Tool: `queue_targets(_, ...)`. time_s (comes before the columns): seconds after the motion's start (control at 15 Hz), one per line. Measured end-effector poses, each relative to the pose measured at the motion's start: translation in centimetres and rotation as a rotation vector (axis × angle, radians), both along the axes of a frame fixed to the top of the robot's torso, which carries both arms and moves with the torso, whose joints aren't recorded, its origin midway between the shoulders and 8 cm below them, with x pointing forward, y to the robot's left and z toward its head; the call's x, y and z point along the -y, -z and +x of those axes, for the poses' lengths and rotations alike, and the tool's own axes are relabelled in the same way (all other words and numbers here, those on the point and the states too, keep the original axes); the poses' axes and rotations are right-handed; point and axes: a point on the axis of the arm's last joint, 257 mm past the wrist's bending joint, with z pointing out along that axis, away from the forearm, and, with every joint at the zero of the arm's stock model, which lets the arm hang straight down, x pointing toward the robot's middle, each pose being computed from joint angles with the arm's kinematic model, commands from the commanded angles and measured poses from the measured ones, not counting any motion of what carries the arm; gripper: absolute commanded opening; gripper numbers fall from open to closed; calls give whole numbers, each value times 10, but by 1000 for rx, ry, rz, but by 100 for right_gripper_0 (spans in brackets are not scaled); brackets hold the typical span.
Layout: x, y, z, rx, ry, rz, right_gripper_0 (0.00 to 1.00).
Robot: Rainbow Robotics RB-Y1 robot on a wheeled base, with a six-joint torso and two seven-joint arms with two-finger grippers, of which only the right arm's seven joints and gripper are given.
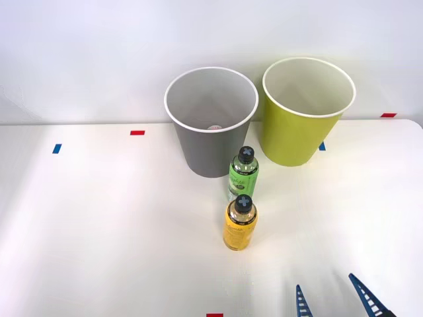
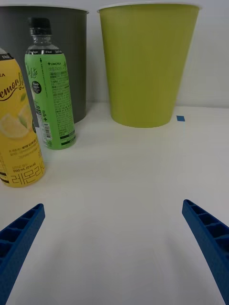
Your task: Put cans in the gray bin, plastic bottles in the light green bin
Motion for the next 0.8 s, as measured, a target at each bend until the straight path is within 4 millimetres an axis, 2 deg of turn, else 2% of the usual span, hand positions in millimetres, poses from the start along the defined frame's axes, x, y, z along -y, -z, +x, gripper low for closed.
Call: queue_targets(0.8,0,0,0,0,0,0,100)
